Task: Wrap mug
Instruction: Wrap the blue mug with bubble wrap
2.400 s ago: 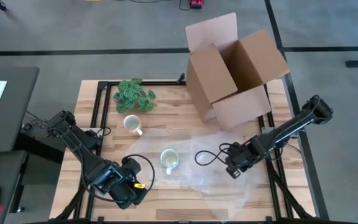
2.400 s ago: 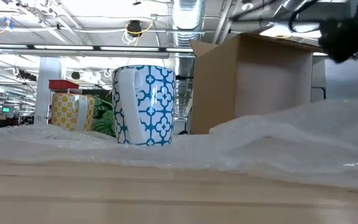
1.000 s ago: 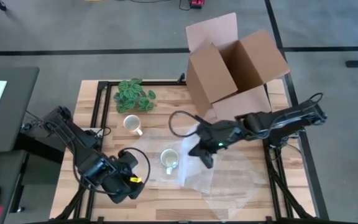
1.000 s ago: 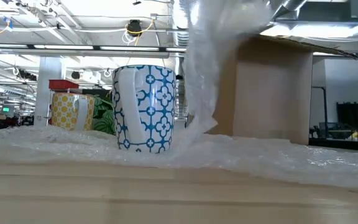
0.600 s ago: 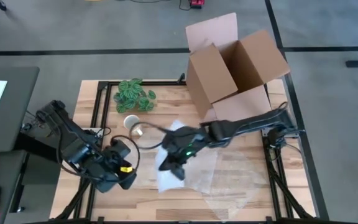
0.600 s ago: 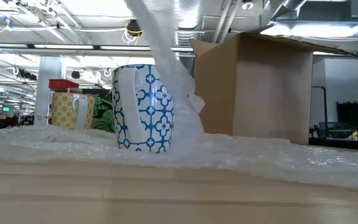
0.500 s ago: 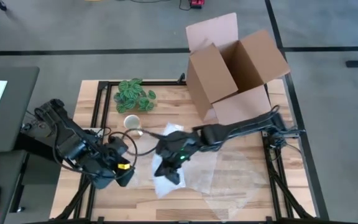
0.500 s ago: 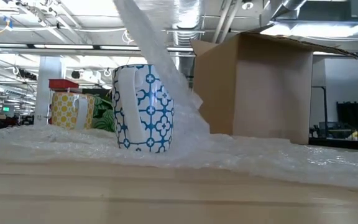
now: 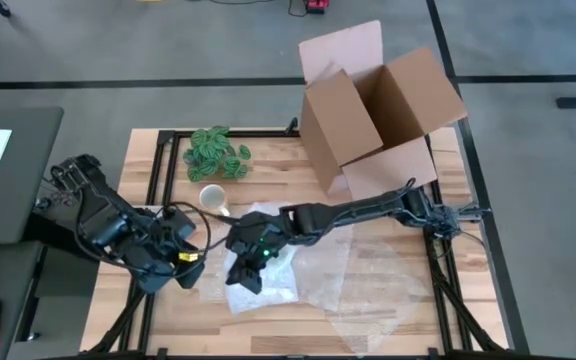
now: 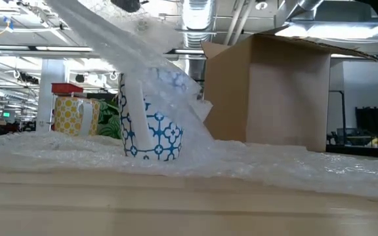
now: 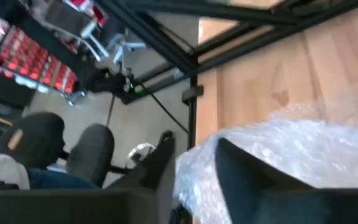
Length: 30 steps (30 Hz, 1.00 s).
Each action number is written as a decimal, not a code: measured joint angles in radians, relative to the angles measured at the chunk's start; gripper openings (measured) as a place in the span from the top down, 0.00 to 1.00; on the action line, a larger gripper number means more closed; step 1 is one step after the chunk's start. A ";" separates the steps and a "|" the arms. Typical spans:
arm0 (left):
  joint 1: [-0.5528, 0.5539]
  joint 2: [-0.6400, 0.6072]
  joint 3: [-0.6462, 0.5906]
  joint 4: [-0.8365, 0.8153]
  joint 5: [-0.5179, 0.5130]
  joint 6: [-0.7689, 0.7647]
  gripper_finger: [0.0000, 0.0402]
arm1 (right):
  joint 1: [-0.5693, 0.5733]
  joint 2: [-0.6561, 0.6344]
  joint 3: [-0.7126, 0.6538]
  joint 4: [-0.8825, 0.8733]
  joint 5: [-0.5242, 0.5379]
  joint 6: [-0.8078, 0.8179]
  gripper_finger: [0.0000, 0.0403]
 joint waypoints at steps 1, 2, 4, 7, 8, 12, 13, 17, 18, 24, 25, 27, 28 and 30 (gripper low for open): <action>-0.005 0.000 0.000 -0.004 0.000 0.000 0.62 | -0.006 -0.002 0.001 0.017 -0.012 0.011 0.68; -0.010 0.000 0.000 -0.008 0.000 0.000 0.62 | -0.010 -0.007 0.001 0.030 -0.028 0.013 0.64; -0.024 0.000 0.000 -0.018 0.001 -0.007 0.62 | -0.012 -0.019 0.001 0.066 -0.052 0.009 0.58; -0.052 0.000 0.000 -0.040 0.001 -0.025 0.62 | -0.009 -0.050 0.001 0.096 -0.067 0.009 0.51; -0.060 0.000 0.000 -0.051 0.001 -0.031 0.62 | -0.008 -0.059 0.003 0.107 -0.074 0.008 0.50; -0.087 0.001 0.000 -0.082 0.003 -0.053 0.62 | -0.007 -0.089 0.003 0.116 -0.076 -0.009 0.49; -0.090 0.001 0.000 -0.084 0.002 -0.054 0.62 | -0.007 -0.095 0.003 0.114 -0.076 -0.011 0.49; -0.097 0.001 0.000 -0.084 0.002 -0.054 0.62 | -0.007 -0.135 0.002 0.043 -0.092 0.015 0.51; -0.101 0.001 0.000 -0.084 0.002 -0.054 0.62 | -0.006 -0.147 0.002 0.005 -0.092 0.027 0.51; -0.110 0.001 0.000 -0.084 0.001 -0.056 0.62 | -0.005 -0.165 0.002 -0.302 -0.067 0.069 0.66; -0.110 0.001 0.000 -0.084 0.001 -0.056 0.62 | -0.002 -0.161 0.001 -0.349 -0.055 0.069 0.70; -0.110 0.001 0.000 -0.084 -0.008 -0.052 0.62 | -0.003 -0.138 0.001 -0.408 -0.012 0.065 0.79; -0.110 0.001 0.000 -0.084 -0.017 -0.048 0.62 | -0.005 -0.133 0.002 -0.436 0.005 0.064 0.84; -0.110 0.001 0.000 -0.084 -0.041 -0.045 0.62 | -0.005 -0.120 -0.003 -0.498 0.031 0.064 0.93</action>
